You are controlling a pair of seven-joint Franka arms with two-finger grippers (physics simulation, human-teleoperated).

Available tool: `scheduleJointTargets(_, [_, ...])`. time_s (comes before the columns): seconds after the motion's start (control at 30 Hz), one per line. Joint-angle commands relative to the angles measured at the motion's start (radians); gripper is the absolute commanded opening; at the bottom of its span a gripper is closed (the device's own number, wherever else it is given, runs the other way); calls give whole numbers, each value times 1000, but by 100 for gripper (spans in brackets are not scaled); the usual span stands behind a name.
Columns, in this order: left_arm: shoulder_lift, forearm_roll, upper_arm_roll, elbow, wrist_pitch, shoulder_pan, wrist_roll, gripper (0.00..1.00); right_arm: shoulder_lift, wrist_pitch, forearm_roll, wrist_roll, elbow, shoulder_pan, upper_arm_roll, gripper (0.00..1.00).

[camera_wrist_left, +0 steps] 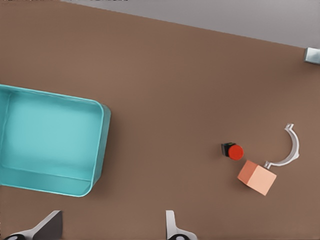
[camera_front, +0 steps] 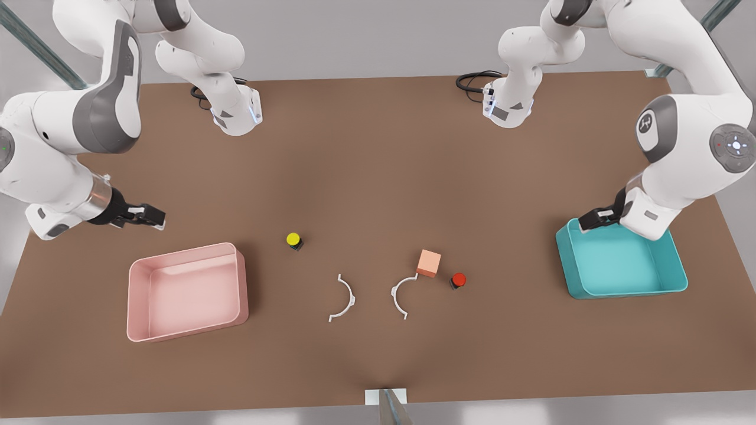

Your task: Place the red button in the blue storage box with the left arm, and place the yellow button in the pink storage box with the right arm

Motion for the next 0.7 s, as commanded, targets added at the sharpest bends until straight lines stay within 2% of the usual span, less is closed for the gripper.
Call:
scheduleJointTargets(0.0, [2,5,0,1,16,-1,258,100,0,17,3,-12,-34,-9,0,100])
scheduleJointTargets(0.13, [74,-4,0,1,66,-121,180,100,9,4,3,-20,-73,39,3,100])
scheduleJointTargets(0.2, [187,-27,0,-1,198,-210,33,100,63,31,8,-10,-75,80,3,100])
scheduleJointTargets(0.27, [252,-69,-2,-1,298,-233,-65,100,120,73,11,2,-78,88,36,100])
scheduleJointTargets(0.3, [275,-136,0,-1,333,-233,-82,100,146,122,11,45,-95,88,67,100])
scheduleJointTargets(0.37, [328,-106,1,-2,440,-268,-87,100,149,247,20,148,-216,89,113,100])
scheduleJointTargets(0.43, [371,-95,3,-4,485,-276,-88,100,152,295,18,339,-248,91,167,100])
scheduleJointTargets(0.5, [397,-95,3,-7,522,-288,-88,100,242,366,-52,508,-244,154,167,100])
scheduleJointTargets(0.6, [445,-95,3,-8,591,-319,-140,100,366,582,-44,553,-233,201,167,100])
scheduleJointTargets(0.67, [480,-95,4,-8,603,-321,-139,100,452,634,-46,669,-189,221,168,100])
